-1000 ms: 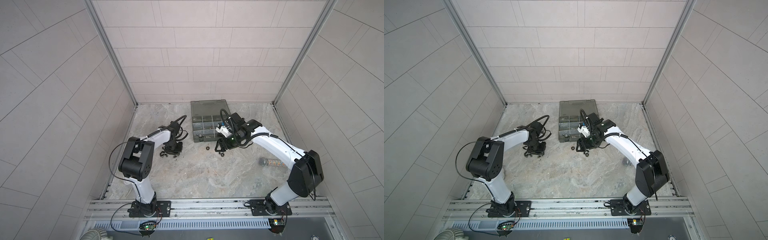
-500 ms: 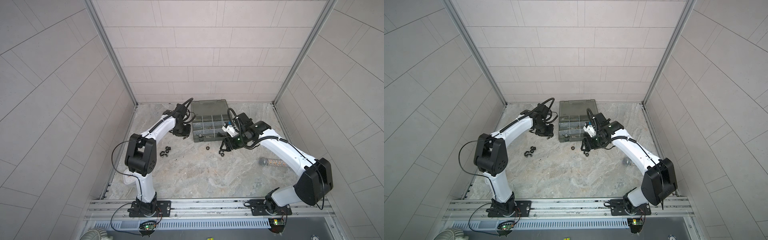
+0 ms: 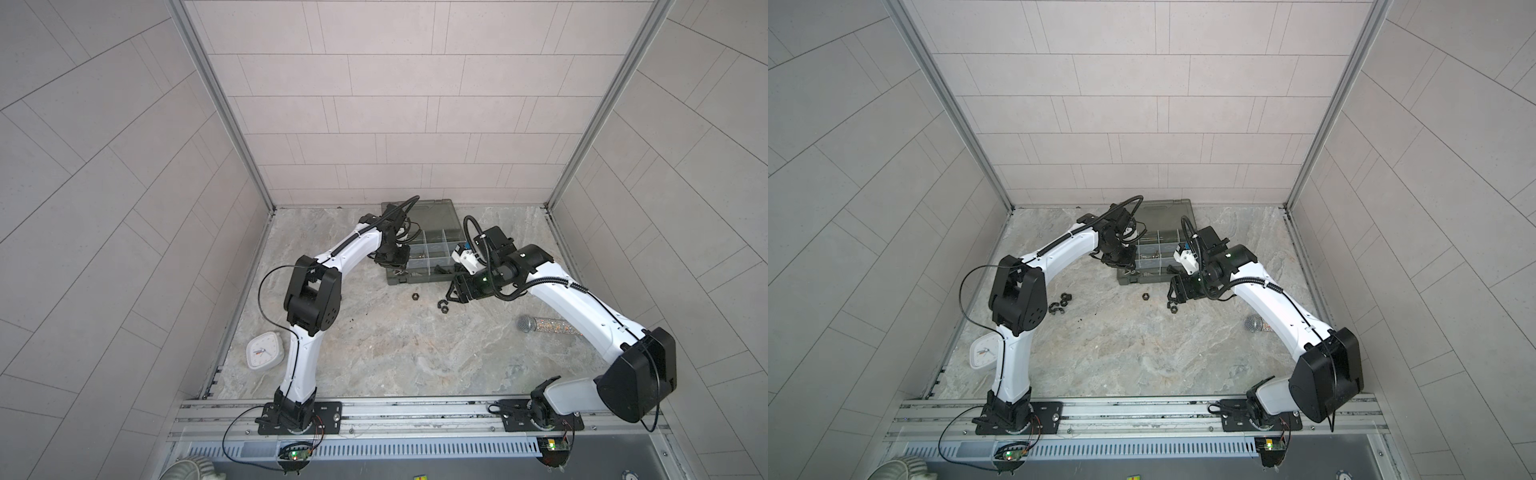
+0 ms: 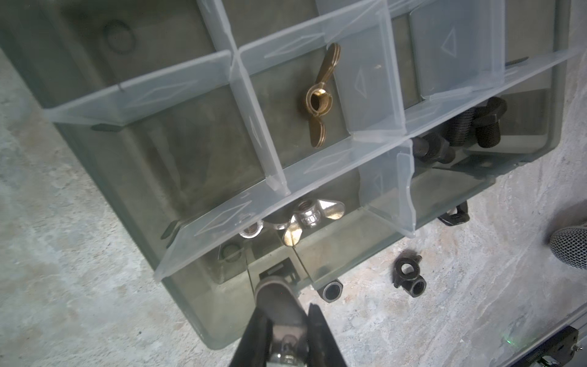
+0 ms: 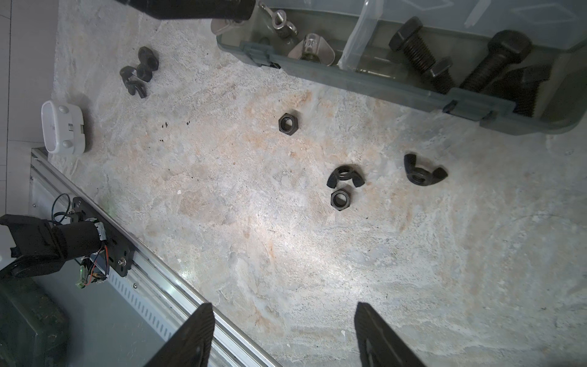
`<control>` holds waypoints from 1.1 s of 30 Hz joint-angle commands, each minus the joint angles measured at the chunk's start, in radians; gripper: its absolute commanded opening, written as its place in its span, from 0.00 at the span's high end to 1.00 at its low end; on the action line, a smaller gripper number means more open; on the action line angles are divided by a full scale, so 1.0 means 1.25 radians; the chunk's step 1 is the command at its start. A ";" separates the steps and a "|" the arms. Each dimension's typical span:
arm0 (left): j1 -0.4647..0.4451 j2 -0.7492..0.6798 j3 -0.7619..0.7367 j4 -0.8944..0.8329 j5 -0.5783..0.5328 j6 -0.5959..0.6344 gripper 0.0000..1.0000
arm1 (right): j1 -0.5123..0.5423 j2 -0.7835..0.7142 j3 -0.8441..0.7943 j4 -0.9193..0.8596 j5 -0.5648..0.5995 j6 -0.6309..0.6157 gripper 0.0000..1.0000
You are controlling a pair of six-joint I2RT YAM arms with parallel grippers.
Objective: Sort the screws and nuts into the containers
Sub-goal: 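Carry the silver wing nut with the left gripper over the box compartment, then release the silver wing nut into the box and raise the left gripper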
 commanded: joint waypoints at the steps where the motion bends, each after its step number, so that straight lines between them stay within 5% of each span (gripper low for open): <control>1: -0.002 0.013 0.029 -0.015 0.008 -0.005 0.85 | -0.007 -0.033 -0.014 -0.026 0.019 0.007 0.28; 14: -0.005 0.066 0.089 -0.018 0.018 -0.008 0.85 | -0.026 -0.094 -0.053 -0.028 0.045 0.008 0.28; 20: -0.012 0.072 0.093 -0.022 0.020 -0.010 0.59 | -0.038 -0.109 -0.068 -0.016 0.054 0.010 0.28; 33: -0.008 -0.066 0.122 -0.074 -0.057 0.014 0.49 | -0.050 -0.042 -0.024 -0.007 0.030 -0.016 0.28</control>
